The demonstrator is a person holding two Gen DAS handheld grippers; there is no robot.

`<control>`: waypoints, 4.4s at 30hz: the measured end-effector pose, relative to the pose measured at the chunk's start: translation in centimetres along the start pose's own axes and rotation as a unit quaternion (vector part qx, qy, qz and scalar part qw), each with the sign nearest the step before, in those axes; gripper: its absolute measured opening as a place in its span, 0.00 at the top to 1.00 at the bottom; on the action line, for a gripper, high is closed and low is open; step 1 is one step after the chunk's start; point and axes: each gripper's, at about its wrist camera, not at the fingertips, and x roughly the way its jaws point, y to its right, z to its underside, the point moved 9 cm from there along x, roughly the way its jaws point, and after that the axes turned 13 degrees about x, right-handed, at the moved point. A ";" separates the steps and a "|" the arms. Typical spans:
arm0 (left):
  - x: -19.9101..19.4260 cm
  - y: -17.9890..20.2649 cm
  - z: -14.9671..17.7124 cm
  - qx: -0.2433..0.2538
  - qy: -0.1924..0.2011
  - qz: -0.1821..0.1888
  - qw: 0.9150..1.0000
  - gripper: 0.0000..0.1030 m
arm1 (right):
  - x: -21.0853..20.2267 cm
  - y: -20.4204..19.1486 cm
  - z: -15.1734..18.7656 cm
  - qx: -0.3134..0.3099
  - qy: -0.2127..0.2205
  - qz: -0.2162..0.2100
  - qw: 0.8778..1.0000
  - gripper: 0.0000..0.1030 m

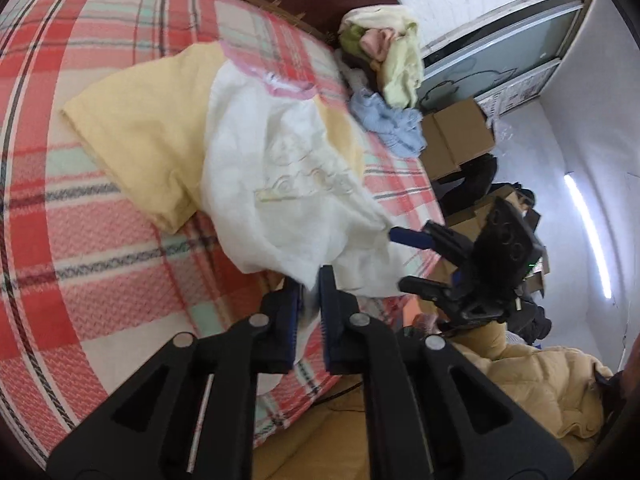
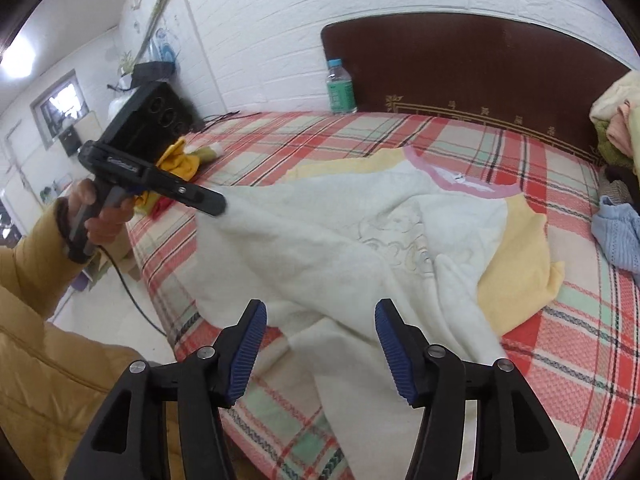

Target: Fold clothes

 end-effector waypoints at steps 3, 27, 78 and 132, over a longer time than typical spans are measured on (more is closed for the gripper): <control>1.9 -1.6 2.5 -0.011 -0.021 -0.041 0.999 0.25 | 0.7 -0.1 0.9 -0.002 -0.011 0.007 1.000 0.43; 2.1 -12.3 -13.5 0.175 0.003 -0.288 0.942 0.14 | 4.4 19.7 -10.0 0.177 -0.007 0.056 0.983 0.34; 6.2 -10.5 -14.7 0.205 -0.033 -0.262 0.942 0.91 | 8.4 17.8 -10.5 0.085 -0.068 0.075 0.991 0.92; -1.8 -20.7 -16.9 0.033 0.088 -0.362 0.927 0.93 | 3.5 19.1 -9.7 0.191 0.022 0.053 0.980 0.38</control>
